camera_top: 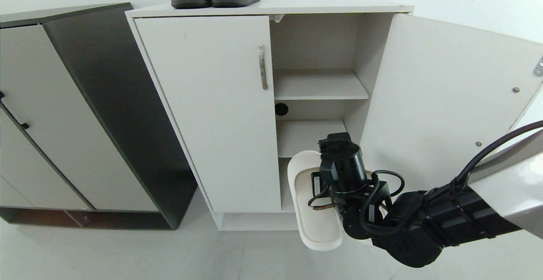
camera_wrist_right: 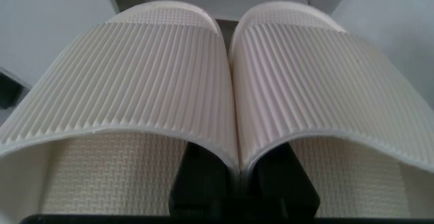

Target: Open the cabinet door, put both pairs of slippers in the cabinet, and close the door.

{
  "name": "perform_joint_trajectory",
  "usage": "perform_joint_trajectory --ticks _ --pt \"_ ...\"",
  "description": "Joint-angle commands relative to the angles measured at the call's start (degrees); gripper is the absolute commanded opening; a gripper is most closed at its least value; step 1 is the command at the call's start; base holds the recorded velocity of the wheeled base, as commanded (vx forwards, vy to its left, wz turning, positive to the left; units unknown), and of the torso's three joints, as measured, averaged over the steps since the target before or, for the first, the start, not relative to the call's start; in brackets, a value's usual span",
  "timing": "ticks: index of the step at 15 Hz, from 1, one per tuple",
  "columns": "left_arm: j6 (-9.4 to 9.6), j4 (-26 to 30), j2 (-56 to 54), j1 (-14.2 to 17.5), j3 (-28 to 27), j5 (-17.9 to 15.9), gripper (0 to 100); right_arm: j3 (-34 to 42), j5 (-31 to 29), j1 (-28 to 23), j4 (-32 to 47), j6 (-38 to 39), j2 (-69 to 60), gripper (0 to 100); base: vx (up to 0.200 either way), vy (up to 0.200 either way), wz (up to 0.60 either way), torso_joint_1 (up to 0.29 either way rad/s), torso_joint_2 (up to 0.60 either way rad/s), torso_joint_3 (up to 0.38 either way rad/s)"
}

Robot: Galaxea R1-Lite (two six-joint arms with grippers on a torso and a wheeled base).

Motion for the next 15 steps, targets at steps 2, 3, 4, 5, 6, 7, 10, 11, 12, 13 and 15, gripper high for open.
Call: perform_joint_trajectory --ticks 2,3,4,5,6,7,10,11,12,13,15 --pt "-0.03 0.0 0.1 0.1 0.0 0.0 0 -0.2 0.0 -0.2 -0.2 0.1 0.5 0 0.000 0.000 0.00 0.000 0.00 0.000" --pt "-0.03 0.0 0.1 0.1 0.0 0.0 0 -0.2 0.0 -0.2 -0.2 0.1 0.4 0 0.000 0.000 0.00 0.000 0.00 0.000" --pt "-0.03 0.0 0.1 0.1 0.0 0.0 0 -0.2 0.0 -0.2 -0.2 0.1 0.5 0 0.000 0.000 0.00 0.000 0.00 0.000" --pt "-0.03 0.0 0.1 0.1 0.0 0.0 0 -0.2 0.0 -0.2 -0.2 0.1 0.5 0 0.000 0.000 0.00 0.000 0.00 0.000" --pt "-0.03 0.0 0.1 0.1 0.0 0.0 0 -0.2 0.0 -0.2 -0.2 0.1 0.5 0 0.000 0.000 0.00 0.000 0.00 0.000" --pt "-0.03 0.0 0.1 0.1 0.0 0.0 0 -0.2 0.0 -0.2 -0.2 0.1 0.6 0 0.000 0.000 0.00 0.000 0.00 0.000" --pt "-0.12 0.0 0.1 0.1 0.0 0.0 0 -0.2 0.0 -0.1 -0.2 0.2 0.5 0 0.000 0.000 0.00 0.000 0.00 -0.085" --pt "-0.03 0.0 0.1 0.1 0.0 0.0 0 -0.2 0.0 -0.1 -0.5 0.2 0.6 0 0.000 0.000 0.00 0.007 0.00 -0.178" --pt "-0.03 0.0 0.1 0.1 0.0 0.0 0 -0.2 0.0 -0.1 -1.0 0.1 0.6 0 0.000 0.000 0.00 0.002 0.00 -0.183" --pt "-0.03 0.0 0.1 0.1 0.0 0.0 0 -0.1 0.0 0.0 -1.4 0.1 0.6 0 0.000 0.000 0.00 0.002 0.00 -0.198" --pt "-0.03 0.0 0.1 0.1 0.0 0.0 0 0.3 -1.3 0.7 -2.8 -0.2 0.6 0 0.000 0.000 0.00 0.002 0.00 -0.195"
